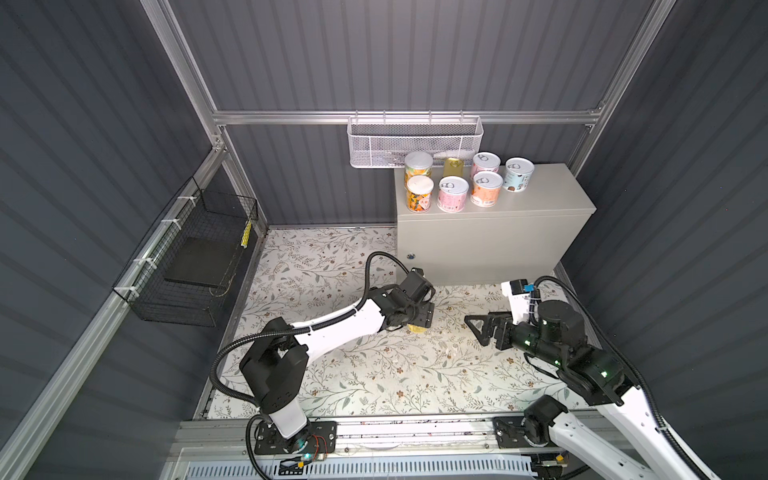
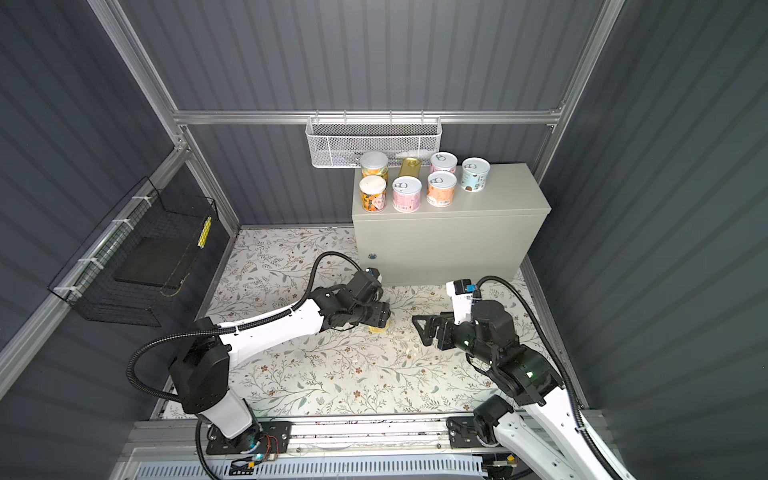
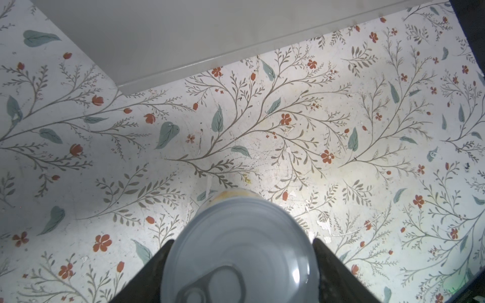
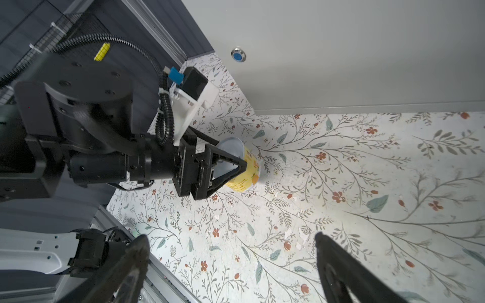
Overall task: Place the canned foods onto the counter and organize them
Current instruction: 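Lift the yellow can with the left gripper while the right gripper approaches it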
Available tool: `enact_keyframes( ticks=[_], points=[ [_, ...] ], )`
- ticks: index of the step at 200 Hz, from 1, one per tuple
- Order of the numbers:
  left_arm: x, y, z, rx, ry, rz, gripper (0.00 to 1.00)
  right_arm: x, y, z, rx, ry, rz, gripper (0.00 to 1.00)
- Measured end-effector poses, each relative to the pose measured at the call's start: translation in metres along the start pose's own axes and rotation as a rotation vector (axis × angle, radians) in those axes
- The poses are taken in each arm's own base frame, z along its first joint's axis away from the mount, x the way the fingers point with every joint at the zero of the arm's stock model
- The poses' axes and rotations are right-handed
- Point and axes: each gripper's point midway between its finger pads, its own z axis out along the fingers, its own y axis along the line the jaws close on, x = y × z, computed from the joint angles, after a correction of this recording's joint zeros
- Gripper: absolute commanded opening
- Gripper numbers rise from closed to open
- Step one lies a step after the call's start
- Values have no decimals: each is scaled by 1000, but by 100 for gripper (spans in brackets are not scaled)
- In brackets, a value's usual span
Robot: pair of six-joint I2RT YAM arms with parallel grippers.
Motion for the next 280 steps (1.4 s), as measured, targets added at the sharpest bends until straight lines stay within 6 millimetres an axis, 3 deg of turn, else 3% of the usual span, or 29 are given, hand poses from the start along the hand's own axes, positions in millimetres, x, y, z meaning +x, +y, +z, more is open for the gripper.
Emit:
enact_keyframes(
  ticks=[43,87,103,170,234,280],
  points=[
    [-2,3,-11,-9,45,27,49,23,13,12,-45,-4,-83,99],
    [-20,-8,-26,21,48,64,49,72,24,32,-129,32,-214,99],
    [-23,-12,-31,38,50,74,49,81,27,35,-150,21,-259,99],
    [-34,-35,-49,124,88,116,50,67,45,48,-179,-138,-366,99],
    [-21,-40,-56,168,148,125,50,58,49,71,-138,-195,-418,97],
    [-22,-44,-74,202,132,141,50,51,51,77,-120,-234,-420,94]
  ],
)
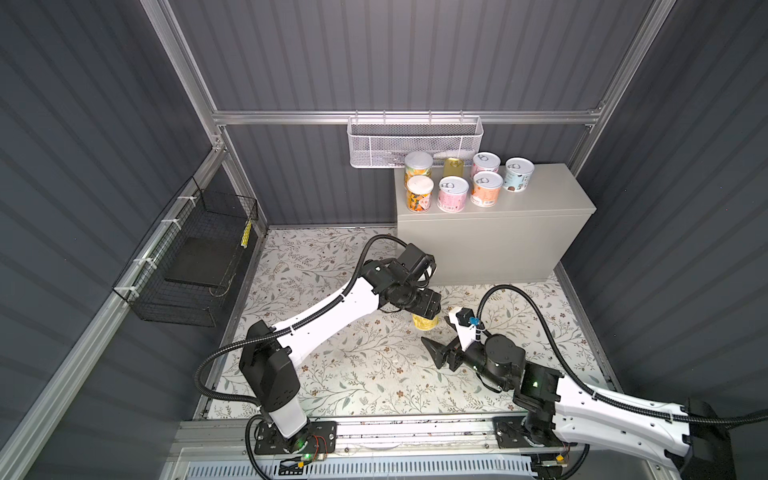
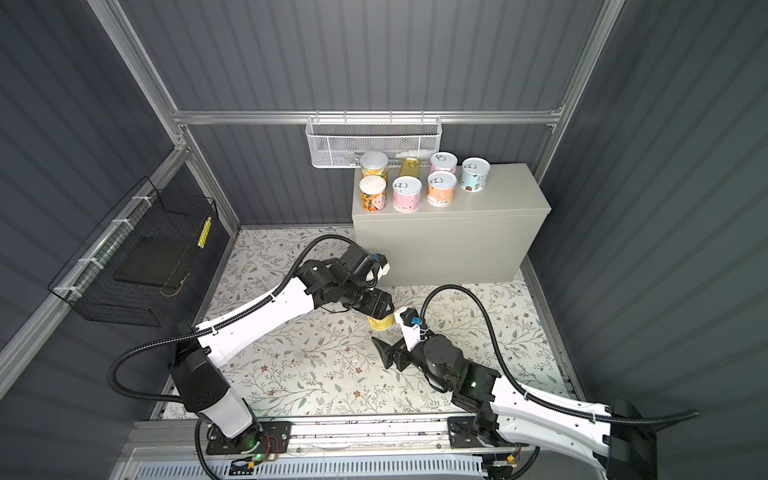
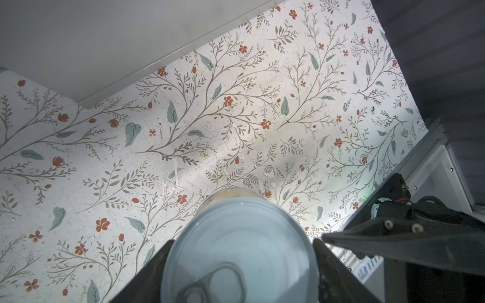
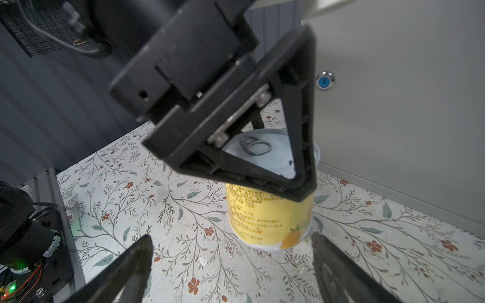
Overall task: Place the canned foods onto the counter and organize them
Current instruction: 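Lift the yellow can with the left gripper while the right gripper approaches it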
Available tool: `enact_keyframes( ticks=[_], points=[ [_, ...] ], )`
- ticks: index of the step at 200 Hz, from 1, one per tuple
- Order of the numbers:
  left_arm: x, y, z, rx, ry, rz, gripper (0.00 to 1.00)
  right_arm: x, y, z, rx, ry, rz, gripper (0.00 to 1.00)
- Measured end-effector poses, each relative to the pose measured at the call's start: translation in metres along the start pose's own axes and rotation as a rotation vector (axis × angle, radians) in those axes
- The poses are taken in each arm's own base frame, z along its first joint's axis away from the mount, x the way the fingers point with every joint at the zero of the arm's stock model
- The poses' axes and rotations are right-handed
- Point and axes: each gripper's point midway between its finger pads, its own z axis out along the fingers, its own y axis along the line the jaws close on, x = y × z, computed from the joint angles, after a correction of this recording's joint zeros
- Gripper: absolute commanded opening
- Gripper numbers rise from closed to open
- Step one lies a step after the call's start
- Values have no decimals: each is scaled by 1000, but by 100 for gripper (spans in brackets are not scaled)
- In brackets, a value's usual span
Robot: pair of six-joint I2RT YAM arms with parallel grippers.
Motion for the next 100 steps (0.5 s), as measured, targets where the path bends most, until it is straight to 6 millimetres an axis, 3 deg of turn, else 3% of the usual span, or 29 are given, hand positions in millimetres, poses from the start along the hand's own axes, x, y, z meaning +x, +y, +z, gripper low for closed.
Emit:
enact_keyframes(
  ticks=[46,100],
  points=[
    [-2,-10,-19,45,-30,11,50,1,-4,5,28,-3,-15,93],
    [0,-13,-20,63,-18,11,50,-6,-3,13,45,-14,-17,94]
  ],
)
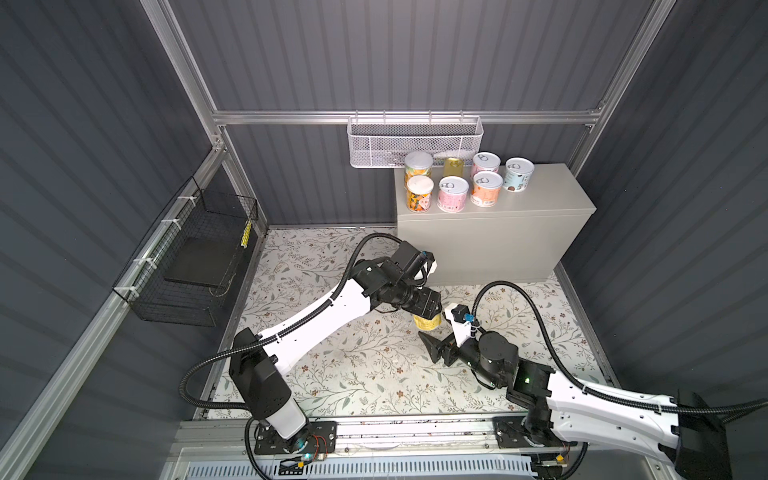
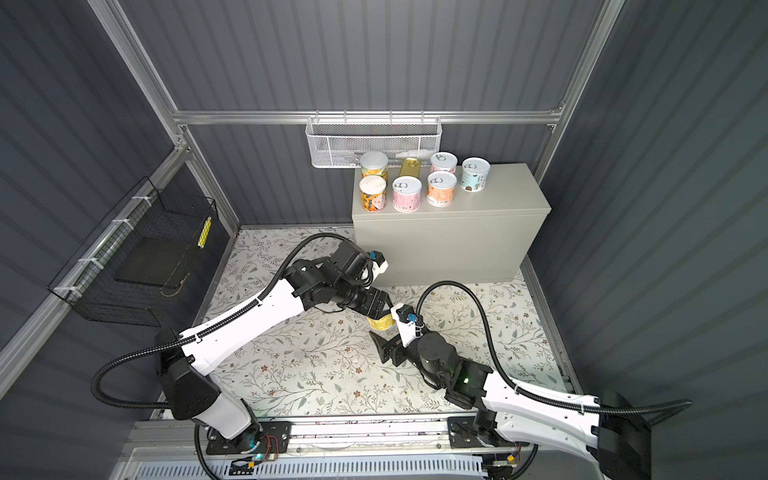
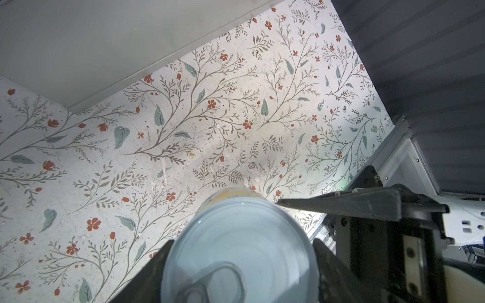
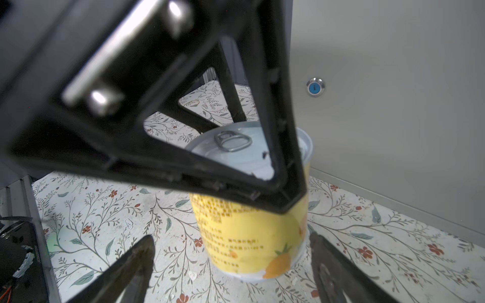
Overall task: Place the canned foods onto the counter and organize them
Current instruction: 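Lift the yellow can with the left gripper while the right gripper approaches it, then close the right gripper around the yellow can held by the left gripper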
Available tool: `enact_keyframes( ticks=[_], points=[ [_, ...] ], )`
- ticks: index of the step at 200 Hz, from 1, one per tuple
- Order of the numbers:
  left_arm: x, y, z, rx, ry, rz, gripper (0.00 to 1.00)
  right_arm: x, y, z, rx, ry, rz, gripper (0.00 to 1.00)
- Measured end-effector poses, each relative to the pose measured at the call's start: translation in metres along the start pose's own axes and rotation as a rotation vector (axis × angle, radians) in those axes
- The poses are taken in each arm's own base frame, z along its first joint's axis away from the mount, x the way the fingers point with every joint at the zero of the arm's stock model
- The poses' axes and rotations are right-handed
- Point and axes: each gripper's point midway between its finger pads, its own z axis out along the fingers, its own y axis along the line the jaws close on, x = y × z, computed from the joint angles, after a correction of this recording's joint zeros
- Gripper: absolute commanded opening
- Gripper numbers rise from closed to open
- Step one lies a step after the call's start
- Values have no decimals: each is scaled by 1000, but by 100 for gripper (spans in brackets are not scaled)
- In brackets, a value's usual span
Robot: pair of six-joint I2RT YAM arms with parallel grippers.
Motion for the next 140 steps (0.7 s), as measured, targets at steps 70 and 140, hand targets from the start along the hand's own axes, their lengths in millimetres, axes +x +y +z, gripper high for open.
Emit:
enact_keyframes(
  ticks=[70,140],
  points=[
    [2,-4,-5,24,-1,2,50,-19,5,8,4,-35,-19,92],
    [5,-5,-7,34,3,0,50,-18,4,14,21,-33,-39,85]
  ],
)
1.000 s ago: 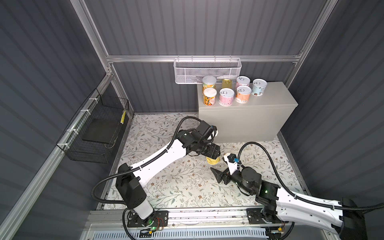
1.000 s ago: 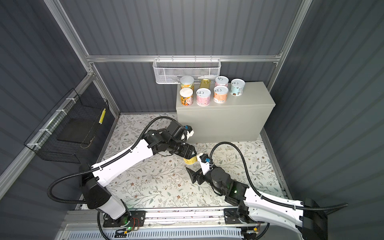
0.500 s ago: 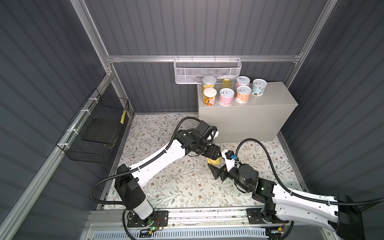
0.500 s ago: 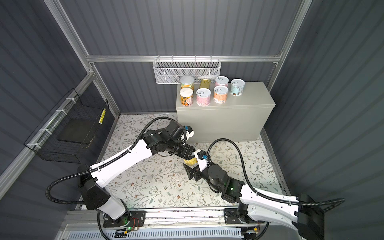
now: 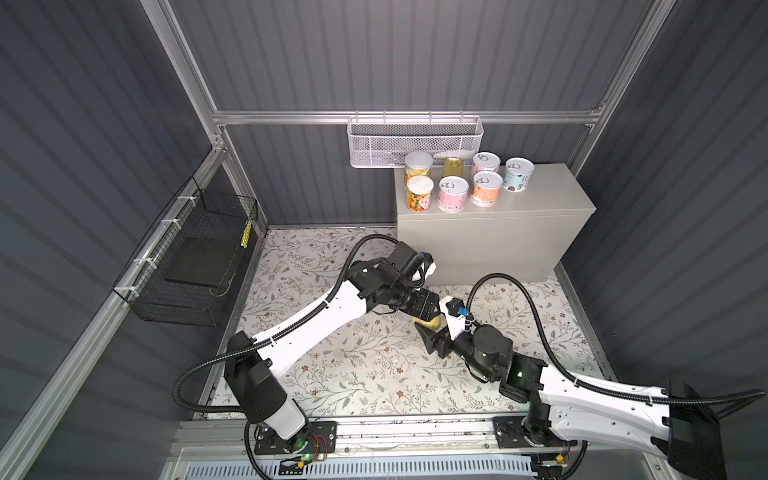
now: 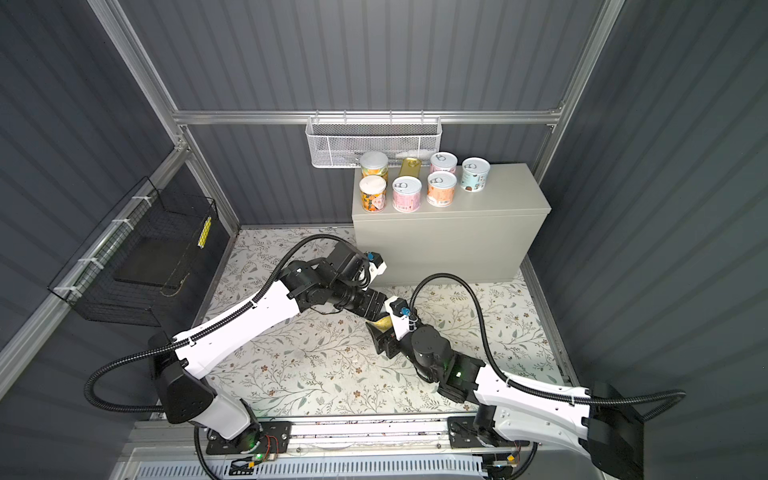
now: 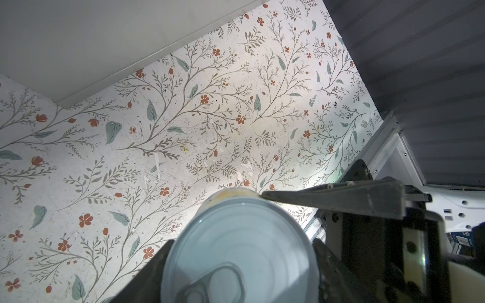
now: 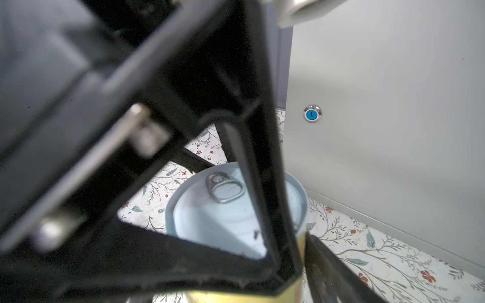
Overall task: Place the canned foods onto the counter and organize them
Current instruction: 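Close the right gripper around the yellow can held by the left gripper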
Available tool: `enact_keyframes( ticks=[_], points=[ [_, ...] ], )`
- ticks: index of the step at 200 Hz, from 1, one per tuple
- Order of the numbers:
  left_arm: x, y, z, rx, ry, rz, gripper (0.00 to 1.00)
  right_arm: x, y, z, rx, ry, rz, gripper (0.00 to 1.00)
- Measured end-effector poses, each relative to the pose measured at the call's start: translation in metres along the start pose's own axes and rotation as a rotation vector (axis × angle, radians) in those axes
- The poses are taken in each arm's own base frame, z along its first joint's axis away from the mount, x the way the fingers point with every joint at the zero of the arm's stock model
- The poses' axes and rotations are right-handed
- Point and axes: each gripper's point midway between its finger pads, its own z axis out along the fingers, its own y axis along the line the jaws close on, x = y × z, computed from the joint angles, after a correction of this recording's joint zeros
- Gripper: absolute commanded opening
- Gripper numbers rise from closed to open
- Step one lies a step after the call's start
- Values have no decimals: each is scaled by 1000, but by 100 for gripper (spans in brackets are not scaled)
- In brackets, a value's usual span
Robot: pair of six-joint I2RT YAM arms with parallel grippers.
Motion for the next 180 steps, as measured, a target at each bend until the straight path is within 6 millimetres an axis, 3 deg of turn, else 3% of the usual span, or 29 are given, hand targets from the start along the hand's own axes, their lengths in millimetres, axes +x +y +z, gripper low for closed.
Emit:
enact_keyframes(
  ticks=[180],
  points=[
    [1,-5,-5,34,2,-4,50,-8,1,14,23,-39,-4,85]
  ],
)
